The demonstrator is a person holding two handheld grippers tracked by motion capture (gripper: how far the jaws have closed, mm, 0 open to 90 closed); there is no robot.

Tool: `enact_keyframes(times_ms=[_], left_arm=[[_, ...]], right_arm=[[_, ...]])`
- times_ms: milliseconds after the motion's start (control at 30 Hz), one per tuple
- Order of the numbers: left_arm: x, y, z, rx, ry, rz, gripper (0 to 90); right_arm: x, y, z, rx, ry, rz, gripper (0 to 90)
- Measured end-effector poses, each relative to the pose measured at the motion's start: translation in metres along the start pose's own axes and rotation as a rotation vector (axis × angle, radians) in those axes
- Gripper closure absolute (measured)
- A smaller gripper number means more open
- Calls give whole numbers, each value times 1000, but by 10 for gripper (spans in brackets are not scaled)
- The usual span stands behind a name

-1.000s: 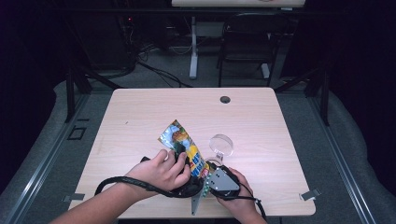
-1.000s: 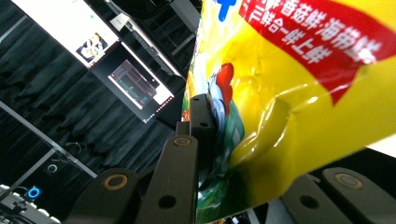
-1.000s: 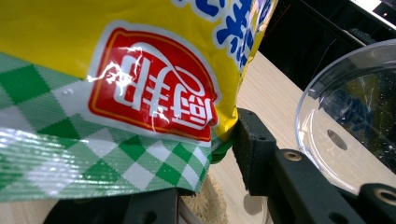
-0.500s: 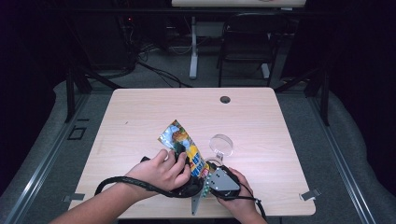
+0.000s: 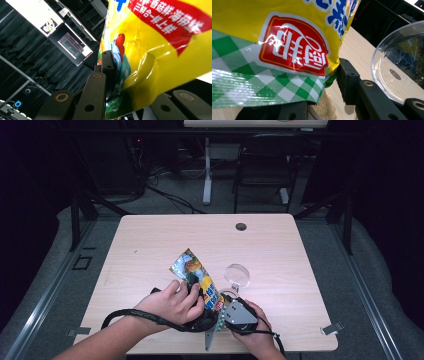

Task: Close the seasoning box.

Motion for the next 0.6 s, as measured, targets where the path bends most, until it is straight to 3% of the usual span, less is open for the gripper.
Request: enact_keyframes(times_ms=[600], left_arm=[[2, 0, 1, -4, 11, 0, 868]], right_arm=[[-1, 1, 0, 3, -3, 1, 708]])
Point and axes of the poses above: each handheld gripper's, and its own axes: y roughly forward along the jaws, x roughly out of its top, z roughly to its left, the point moved 3 cm from there along y, roughly forward along the jaws, and after that the axes turned 4 degrees about y, right-handed, at the moved point
